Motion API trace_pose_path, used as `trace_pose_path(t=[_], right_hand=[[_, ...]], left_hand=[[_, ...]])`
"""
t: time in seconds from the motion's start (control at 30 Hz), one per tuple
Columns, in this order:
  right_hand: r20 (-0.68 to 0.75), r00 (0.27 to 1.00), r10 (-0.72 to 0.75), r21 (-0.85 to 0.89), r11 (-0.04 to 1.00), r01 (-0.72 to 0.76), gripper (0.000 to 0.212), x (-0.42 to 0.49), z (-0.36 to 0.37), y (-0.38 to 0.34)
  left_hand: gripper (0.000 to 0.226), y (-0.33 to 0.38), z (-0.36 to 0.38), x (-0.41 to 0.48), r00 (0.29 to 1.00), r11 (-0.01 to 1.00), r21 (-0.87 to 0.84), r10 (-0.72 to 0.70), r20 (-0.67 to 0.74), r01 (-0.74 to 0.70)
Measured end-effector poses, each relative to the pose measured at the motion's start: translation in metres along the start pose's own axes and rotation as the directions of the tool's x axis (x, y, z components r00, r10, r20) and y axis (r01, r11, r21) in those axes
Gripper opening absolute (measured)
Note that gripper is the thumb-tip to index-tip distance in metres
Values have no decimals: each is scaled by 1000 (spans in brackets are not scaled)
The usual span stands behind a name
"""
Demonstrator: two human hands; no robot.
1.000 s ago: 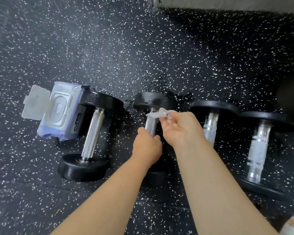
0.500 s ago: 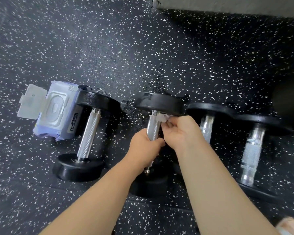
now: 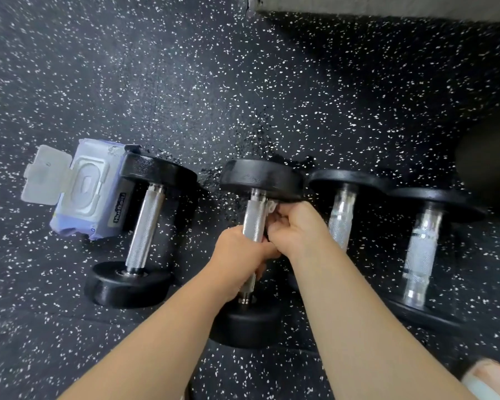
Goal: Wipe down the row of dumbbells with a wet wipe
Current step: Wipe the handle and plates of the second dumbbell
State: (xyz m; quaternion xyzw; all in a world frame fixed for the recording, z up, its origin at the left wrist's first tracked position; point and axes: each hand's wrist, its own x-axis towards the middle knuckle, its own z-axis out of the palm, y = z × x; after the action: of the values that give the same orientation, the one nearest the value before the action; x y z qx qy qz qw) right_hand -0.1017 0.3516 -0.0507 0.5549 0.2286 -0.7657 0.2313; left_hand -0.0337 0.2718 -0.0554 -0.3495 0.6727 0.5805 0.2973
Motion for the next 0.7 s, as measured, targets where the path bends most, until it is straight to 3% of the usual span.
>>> trace_pose_path(t=[0.13, 0.23, 0.33, 0.57, 0.7], right_hand=[[129, 991, -34, 45, 999, 28, 26, -22, -8, -10], [94, 996, -11, -42, 999, 15, 27, -31, -9, -17], [90, 996, 28, 8, 1000, -29, 25, -18, -3, -12], [12, 999, -32, -173, 984, 34, 18, 9, -21, -5], [29, 997, -68, -83, 994, 71, 40, -4, -39, -10]], left_hand=[[27, 0, -2, 6, 1000, 1000, 21, 11, -14, -11], [25, -3, -2, 7, 1000, 1000, 21, 15, -15, -15], [23, -4, -4, 8, 1000, 1000, -10, -28, 7, 28], [25, -13, -11, 25, 993, 990, -78, -120, 22, 121], [27, -16, -17, 30, 990, 988, -66, -137, 42, 140]])
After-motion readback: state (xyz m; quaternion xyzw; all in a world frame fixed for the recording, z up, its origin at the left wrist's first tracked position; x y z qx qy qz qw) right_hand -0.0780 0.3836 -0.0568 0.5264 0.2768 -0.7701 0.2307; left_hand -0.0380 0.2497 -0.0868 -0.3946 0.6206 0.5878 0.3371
